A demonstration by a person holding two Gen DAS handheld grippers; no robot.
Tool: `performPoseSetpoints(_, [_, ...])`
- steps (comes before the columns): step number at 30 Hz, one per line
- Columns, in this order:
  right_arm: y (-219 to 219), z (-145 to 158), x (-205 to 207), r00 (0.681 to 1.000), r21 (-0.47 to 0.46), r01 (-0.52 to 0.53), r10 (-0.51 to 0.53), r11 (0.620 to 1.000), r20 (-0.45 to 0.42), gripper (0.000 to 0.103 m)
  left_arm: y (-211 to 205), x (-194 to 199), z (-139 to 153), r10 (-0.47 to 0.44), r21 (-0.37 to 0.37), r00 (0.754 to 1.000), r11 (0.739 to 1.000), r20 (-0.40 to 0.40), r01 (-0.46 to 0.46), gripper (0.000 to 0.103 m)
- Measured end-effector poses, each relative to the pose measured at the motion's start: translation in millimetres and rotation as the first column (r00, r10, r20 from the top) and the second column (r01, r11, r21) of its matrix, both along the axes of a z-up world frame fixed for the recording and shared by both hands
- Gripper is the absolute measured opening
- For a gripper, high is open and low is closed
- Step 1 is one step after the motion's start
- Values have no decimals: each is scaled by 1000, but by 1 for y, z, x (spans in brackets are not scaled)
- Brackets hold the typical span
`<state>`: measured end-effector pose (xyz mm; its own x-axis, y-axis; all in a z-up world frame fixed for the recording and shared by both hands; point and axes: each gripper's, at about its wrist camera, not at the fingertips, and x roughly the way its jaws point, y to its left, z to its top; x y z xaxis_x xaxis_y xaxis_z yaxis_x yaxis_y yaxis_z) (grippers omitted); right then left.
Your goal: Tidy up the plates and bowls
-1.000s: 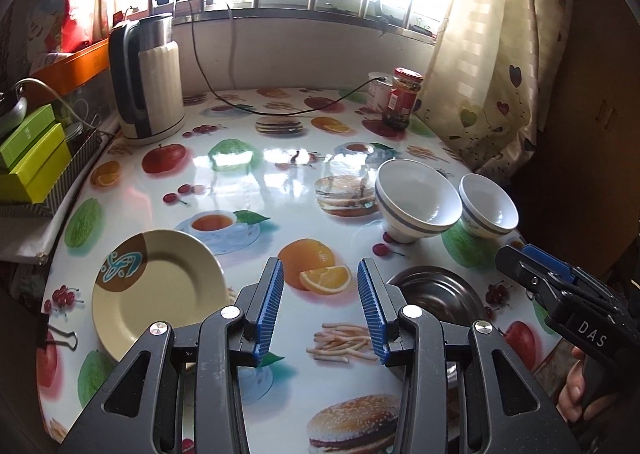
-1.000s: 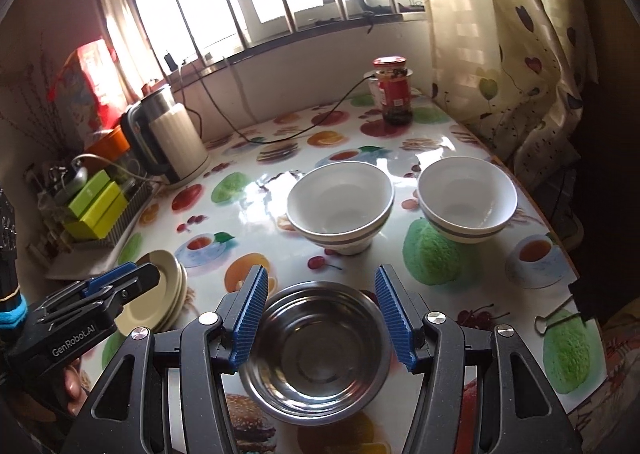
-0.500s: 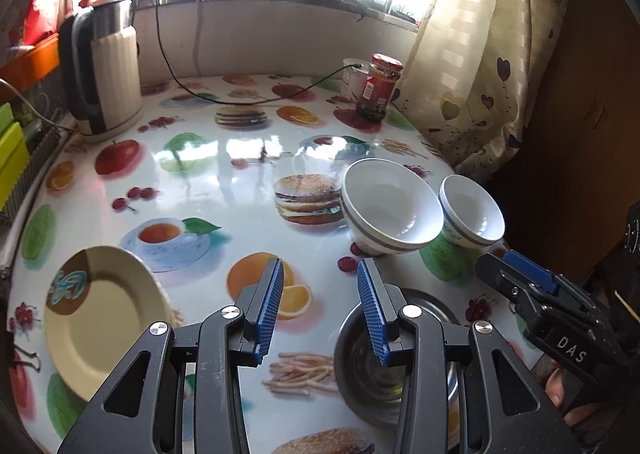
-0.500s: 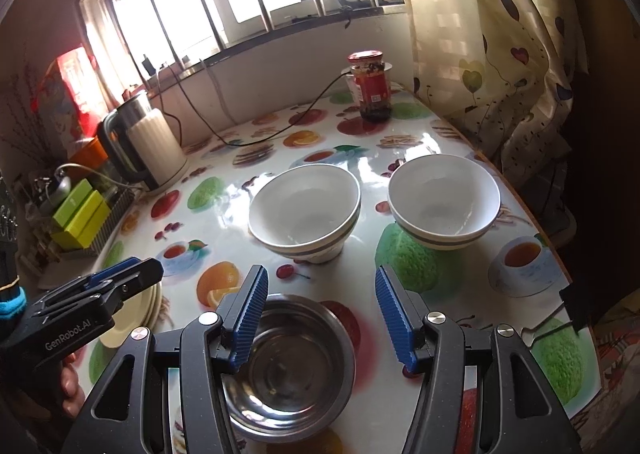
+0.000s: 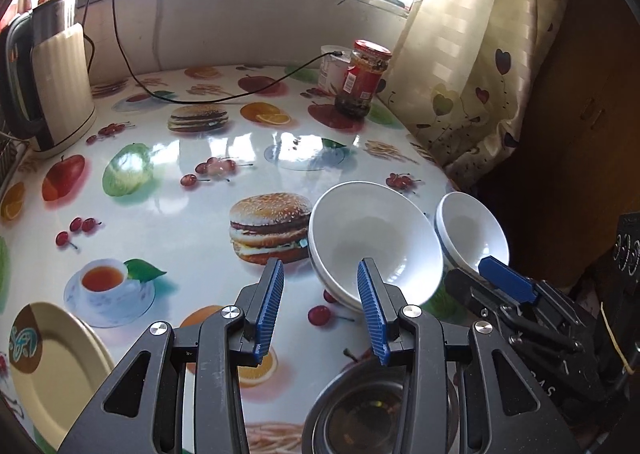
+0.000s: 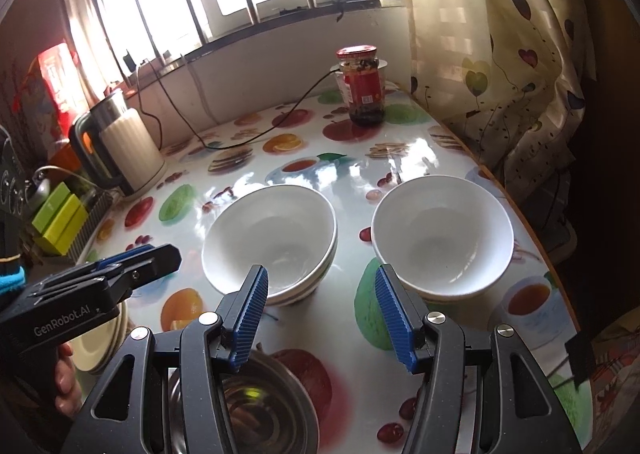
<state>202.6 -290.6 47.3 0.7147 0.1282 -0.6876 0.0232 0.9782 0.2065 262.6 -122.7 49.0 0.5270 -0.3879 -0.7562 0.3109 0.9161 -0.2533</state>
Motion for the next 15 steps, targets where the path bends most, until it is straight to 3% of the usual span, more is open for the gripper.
performPoseSetpoints(5, [-3,-7,13,1000,-4,2,-2,1000,-7,55,-8,11,-9,-6,22,1000,1000,-8,6,40])
performPoseSetpoints(15, [-1,-14,29,1000,-19,-17,17,1000,-11,42,-13,23,-22,-9,36,1000,999,-29,10,39])
